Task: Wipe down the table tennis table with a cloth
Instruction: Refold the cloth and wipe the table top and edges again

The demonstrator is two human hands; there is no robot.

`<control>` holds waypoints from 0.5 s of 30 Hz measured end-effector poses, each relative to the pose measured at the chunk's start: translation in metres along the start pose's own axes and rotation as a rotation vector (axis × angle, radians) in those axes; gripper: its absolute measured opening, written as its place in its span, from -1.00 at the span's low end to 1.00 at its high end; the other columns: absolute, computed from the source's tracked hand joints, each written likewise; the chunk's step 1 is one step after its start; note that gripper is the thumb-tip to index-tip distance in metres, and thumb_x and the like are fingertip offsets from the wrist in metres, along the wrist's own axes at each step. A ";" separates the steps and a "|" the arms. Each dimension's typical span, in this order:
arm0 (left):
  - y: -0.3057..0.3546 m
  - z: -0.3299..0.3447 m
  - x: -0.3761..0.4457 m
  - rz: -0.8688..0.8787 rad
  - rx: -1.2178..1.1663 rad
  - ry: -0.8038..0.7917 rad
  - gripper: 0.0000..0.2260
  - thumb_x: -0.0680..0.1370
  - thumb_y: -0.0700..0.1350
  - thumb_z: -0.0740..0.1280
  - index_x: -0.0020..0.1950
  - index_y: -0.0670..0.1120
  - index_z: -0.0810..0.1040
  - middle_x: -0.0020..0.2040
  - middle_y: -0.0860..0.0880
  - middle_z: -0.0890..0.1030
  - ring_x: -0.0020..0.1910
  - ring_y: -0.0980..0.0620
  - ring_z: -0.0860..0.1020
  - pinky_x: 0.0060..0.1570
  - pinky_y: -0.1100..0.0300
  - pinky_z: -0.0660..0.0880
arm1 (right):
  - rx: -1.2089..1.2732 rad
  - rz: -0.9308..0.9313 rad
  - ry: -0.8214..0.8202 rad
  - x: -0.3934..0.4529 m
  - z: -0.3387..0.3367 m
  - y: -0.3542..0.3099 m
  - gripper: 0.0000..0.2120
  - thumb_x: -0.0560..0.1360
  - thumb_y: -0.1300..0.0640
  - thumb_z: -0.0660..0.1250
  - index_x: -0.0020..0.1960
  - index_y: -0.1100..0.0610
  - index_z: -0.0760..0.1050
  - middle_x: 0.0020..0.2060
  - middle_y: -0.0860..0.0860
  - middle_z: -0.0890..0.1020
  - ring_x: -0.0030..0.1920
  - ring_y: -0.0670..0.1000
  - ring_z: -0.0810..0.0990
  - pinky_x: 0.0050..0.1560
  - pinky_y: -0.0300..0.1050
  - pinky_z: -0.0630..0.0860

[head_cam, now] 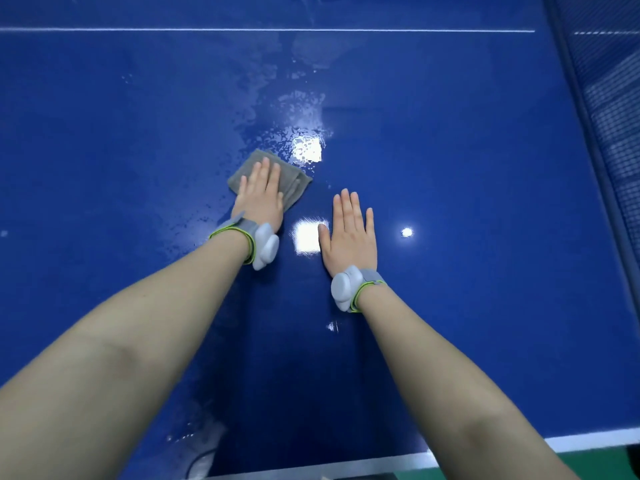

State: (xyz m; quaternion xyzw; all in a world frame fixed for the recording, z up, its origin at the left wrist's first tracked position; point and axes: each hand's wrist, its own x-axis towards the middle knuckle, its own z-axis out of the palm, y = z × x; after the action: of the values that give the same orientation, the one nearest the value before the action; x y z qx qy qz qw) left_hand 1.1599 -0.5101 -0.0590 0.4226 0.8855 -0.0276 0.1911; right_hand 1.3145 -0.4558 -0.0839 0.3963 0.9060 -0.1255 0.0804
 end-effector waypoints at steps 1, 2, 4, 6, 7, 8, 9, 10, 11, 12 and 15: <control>-0.001 -0.001 0.003 -0.011 -0.009 -0.002 -0.53 0.65 -0.12 -0.06 0.52 -0.15 -0.15 0.54 -0.09 -0.17 0.51 -0.04 -0.16 0.45 0.06 -0.19 | -0.002 0.007 0.000 0.004 0.000 0.000 -0.44 0.64 -0.07 -0.17 0.55 0.16 -0.18 0.55 0.03 -0.13 0.53 0.00 -0.20 0.47 0.00 -0.32; 0.000 -0.001 0.005 -0.015 -0.012 0.004 -0.53 0.65 -0.12 -0.06 0.52 -0.15 -0.15 0.54 -0.09 -0.17 0.51 -0.04 -0.17 0.45 0.06 -0.20 | -0.002 0.011 0.003 0.008 -0.001 0.000 -0.44 0.65 -0.05 -0.11 0.55 0.17 -0.18 0.55 0.03 -0.13 0.53 0.00 -0.20 0.47 0.00 -0.31; 0.006 0.002 0.005 0.039 0.009 0.015 -0.53 0.65 -0.12 -0.07 0.52 -0.15 -0.17 0.54 -0.10 -0.18 0.51 -0.04 -0.18 0.44 0.05 -0.22 | -0.005 0.017 0.020 0.016 -0.002 -0.002 -0.44 0.66 -0.04 -0.09 0.55 0.17 -0.17 0.55 0.03 -0.12 0.54 0.00 -0.19 0.48 0.01 -0.30; 0.018 0.006 0.003 0.158 0.037 0.015 -0.52 0.65 -0.12 -0.06 0.52 -0.15 -0.18 0.54 -0.09 -0.18 0.51 -0.02 -0.18 0.44 0.06 -0.24 | -0.013 0.022 0.033 0.024 -0.002 -0.003 -0.44 0.65 -0.04 -0.09 0.55 0.18 -0.16 0.55 0.04 -0.11 0.54 0.01 -0.18 0.48 0.01 -0.29; 0.023 0.007 0.003 0.212 0.048 0.013 -0.52 0.65 -0.12 -0.06 0.52 -0.14 -0.17 0.54 -0.08 -0.18 0.51 -0.01 -0.18 0.44 0.06 -0.24 | -0.018 0.022 0.033 0.027 -0.002 -0.003 -0.44 0.65 -0.03 -0.08 0.55 0.19 -0.16 0.55 0.05 -0.11 0.54 0.01 -0.18 0.48 0.02 -0.28; 0.027 0.007 0.005 0.257 0.054 0.012 -0.52 0.65 -0.11 -0.06 0.52 -0.14 -0.17 0.54 -0.07 -0.18 0.51 0.00 -0.18 0.44 0.06 -0.23 | -0.029 0.022 0.029 0.029 -0.003 -0.004 -0.44 0.65 -0.02 -0.08 0.54 0.21 -0.16 0.55 0.05 -0.12 0.54 0.02 -0.19 0.48 0.03 -0.28; 0.029 0.006 0.009 0.295 0.057 0.008 -0.52 0.65 -0.12 -0.05 0.52 -0.13 -0.16 0.54 -0.06 -0.18 0.51 0.01 -0.18 0.44 0.07 -0.23 | -0.039 0.023 0.025 0.031 -0.003 -0.004 -0.44 0.65 0.00 -0.08 0.54 0.22 -0.17 0.55 0.06 -0.12 0.54 0.02 -0.20 0.49 0.03 -0.27; 0.030 0.006 0.012 0.329 0.059 0.002 -0.52 0.65 -0.12 -0.05 0.52 -0.13 -0.16 0.54 -0.05 -0.17 0.51 0.02 -0.18 0.44 0.08 -0.22 | -0.046 0.025 0.025 0.033 -0.003 -0.003 -0.44 0.64 0.01 -0.09 0.54 0.24 -0.16 0.55 0.07 -0.12 0.54 0.02 -0.20 0.49 0.03 -0.26; 0.029 0.005 0.014 0.356 0.064 -0.004 -0.52 0.64 -0.13 -0.04 0.52 -0.12 -0.15 0.54 -0.04 -0.17 0.51 0.02 -0.17 0.44 0.09 -0.22 | -0.045 0.028 0.032 0.032 -0.003 -0.004 -0.44 0.64 0.02 -0.09 0.54 0.25 -0.15 0.55 0.07 -0.13 0.54 0.02 -0.20 0.50 0.03 -0.26; 0.027 0.005 0.019 0.364 0.065 -0.007 -0.52 0.65 -0.14 -0.04 0.52 -0.11 -0.15 0.54 -0.04 -0.16 0.51 0.03 -0.17 0.44 0.10 -0.22 | -0.039 0.031 0.034 0.034 -0.003 -0.004 -0.44 0.64 0.02 -0.09 0.54 0.25 -0.15 0.55 0.08 -0.12 0.54 0.03 -0.19 0.49 0.03 -0.26; 0.018 0.001 0.034 0.223 0.024 0.032 -0.53 0.65 -0.13 -0.06 0.52 -0.13 -0.15 0.54 -0.06 -0.15 0.51 0.00 -0.16 0.44 0.08 -0.21 | -0.004 0.040 0.029 0.035 -0.004 -0.006 -0.44 0.64 0.01 -0.07 0.54 0.22 -0.14 0.54 0.09 -0.13 0.54 0.03 -0.19 0.49 0.01 -0.27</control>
State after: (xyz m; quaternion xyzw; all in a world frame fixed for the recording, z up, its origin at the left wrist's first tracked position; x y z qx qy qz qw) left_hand 1.1541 -0.4739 -0.0699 0.5212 0.8355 -0.0101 0.1735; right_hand 1.2862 -0.4345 -0.0881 0.4157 0.8993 -0.1160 0.0705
